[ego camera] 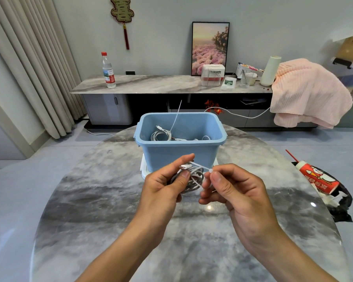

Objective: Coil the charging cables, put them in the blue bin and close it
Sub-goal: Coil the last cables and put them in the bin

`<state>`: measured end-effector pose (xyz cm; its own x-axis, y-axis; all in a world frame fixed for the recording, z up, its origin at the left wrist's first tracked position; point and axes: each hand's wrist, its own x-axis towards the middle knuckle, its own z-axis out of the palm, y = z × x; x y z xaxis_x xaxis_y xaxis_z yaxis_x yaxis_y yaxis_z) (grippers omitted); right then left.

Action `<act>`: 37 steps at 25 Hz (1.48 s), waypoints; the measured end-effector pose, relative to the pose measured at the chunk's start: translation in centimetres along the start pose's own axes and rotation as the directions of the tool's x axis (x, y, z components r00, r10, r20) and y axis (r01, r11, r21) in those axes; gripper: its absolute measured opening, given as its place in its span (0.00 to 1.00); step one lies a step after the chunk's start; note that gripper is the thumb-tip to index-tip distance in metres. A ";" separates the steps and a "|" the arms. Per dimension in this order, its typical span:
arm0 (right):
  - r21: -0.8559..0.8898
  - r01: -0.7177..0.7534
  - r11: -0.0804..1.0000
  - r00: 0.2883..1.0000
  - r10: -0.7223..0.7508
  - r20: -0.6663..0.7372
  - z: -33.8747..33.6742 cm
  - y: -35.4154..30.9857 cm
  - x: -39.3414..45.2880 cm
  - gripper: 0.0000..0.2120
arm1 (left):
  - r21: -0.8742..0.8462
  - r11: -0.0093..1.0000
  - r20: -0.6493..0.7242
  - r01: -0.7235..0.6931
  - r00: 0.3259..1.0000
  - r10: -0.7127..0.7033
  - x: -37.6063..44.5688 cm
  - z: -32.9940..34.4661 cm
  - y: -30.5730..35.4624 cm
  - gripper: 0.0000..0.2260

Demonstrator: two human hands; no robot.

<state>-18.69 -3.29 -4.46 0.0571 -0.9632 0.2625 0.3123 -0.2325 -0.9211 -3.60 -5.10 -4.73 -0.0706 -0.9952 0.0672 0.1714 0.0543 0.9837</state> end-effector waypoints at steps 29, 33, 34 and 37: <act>0.035 -0.051 0.998 0.998 0.050 0.046 -0.2 -0.1 -0.2 0.18 | 0.012 1.000 0.010 0.002 1.000 -0.002 -0.1 0.1 0.2 0.15; 0.026 -0.061 0.998 0.996 0.059 0.059 -0.1 0.0 -0.2 0.19 | 0.018 1.000 0.021 0.002 1.000 -0.002 -0.2 0.2 0.3 0.15; 0.026 -0.056 0.998 0.997 0.055 0.058 -0.1 0.0 -0.3 0.19 | 0.018 1.000 0.021 0.000 1.000 0.000 -0.2 0.2 0.3 0.15; 0.056 -0.037 0.998 0.998 0.034 0.053 0.0 0.0 -0.3 0.18 | 0.013 1.000 0.014 -0.001 1.000 0.001 -0.2 0.1 0.3 0.15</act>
<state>-18.69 -3.00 -4.48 0.1178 -0.9621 0.2458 0.3628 -0.1887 -0.9126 -3.66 -4.90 -4.43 -0.0840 -0.9940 0.0706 0.1585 0.0566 0.9857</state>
